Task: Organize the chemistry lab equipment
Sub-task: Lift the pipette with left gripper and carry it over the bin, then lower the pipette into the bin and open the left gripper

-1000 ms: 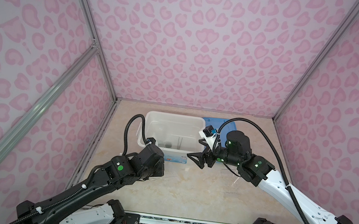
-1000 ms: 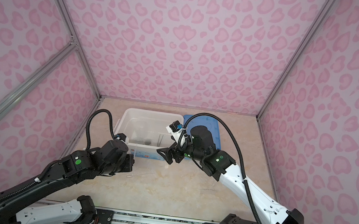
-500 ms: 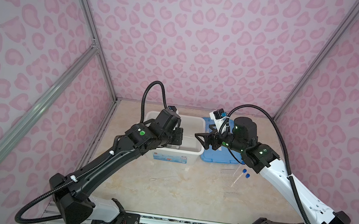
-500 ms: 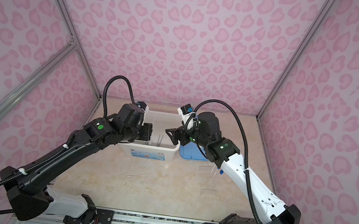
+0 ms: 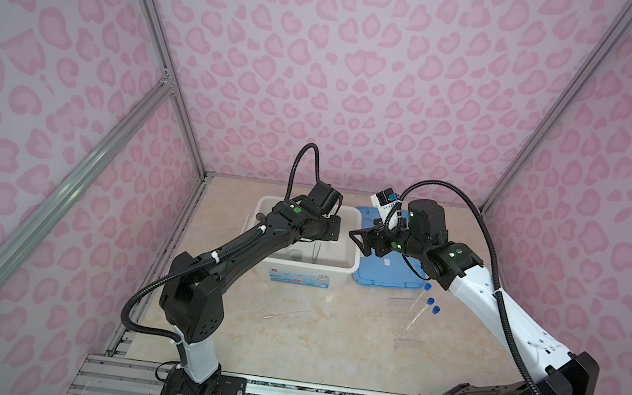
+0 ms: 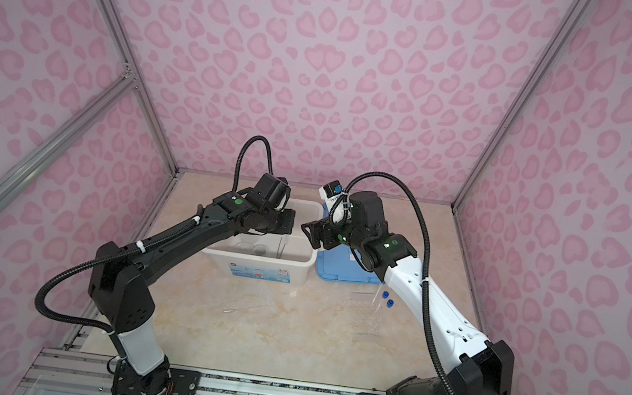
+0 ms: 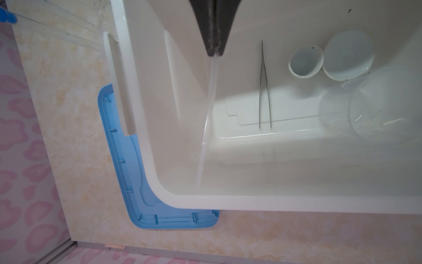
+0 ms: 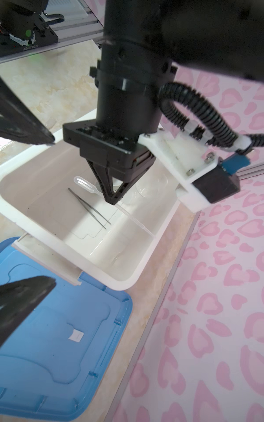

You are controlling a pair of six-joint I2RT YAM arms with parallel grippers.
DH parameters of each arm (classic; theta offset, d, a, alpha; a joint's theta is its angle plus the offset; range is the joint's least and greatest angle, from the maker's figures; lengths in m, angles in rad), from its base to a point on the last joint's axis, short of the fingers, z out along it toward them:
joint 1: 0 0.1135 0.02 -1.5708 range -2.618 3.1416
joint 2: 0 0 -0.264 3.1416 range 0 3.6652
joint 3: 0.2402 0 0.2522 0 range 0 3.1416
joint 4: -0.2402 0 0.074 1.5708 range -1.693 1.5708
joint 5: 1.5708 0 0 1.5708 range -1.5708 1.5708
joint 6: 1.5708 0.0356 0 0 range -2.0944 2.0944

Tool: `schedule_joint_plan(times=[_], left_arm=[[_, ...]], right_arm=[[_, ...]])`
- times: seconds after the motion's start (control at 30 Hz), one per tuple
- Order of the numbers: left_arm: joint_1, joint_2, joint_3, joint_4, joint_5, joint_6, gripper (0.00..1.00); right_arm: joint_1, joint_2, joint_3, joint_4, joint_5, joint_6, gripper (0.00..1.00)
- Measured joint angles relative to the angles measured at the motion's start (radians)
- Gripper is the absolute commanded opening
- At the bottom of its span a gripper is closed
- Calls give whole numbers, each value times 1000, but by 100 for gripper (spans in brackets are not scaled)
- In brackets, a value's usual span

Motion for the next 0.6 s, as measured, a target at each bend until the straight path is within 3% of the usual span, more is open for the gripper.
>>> schedule_joint_plan(times=[0.6], left_arm=[[6, 175, -53, 200, 156, -47, 3]], right_arm=[[-46, -2, -50, 7, -11, -31, 89]])
